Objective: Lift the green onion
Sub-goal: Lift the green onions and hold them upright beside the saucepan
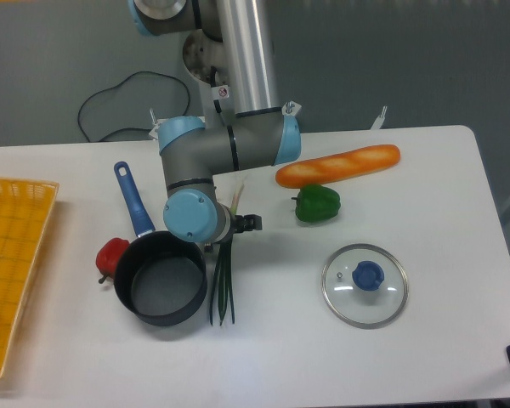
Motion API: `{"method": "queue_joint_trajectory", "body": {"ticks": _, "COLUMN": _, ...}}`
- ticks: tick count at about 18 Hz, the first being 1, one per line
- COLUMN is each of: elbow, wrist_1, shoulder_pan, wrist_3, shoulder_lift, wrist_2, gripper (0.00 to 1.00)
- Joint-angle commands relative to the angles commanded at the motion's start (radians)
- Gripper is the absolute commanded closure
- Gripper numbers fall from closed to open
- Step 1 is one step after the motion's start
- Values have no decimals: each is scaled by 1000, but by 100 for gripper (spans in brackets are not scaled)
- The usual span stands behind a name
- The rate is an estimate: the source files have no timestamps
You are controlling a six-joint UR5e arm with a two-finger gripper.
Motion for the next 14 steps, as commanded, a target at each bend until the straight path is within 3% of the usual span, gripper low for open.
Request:
{"method": "queue_joint_trajectory", "body": {"ticks": 2, "elbow": -2, "wrist_1": 0, "shoulder_pan": 0, "wrist_3": 0, "shoulder_lift": -5, "wrist_2": 3, "gripper": 15}}
{"method": "queue_joint_trajectory", "body": {"ticks": 5, "elbow": 0, "wrist_1": 2, "shoulder_pan": 0, "wrist_3": 3, "shoulder_lift": -8, "wrist_2": 0, "gripper": 15}}
{"method": "queue_joint_trajectory", "body": {"ticks": 9, "elbow": 5, "wrist_1": 2, "shoulder_pan": 0, "wrist_3": 5, "shoulder_lift": -12, "wrist_2": 0, "gripper": 27}}
{"method": "queue_joint_trajectory", "body": {"ticks": 14, "elbow": 18, "wrist_1": 2, "shoulder_pan": -2, "wrist_3": -6, "shoulder_lift": -29, "wrist_2": -3, "gripper": 56}}
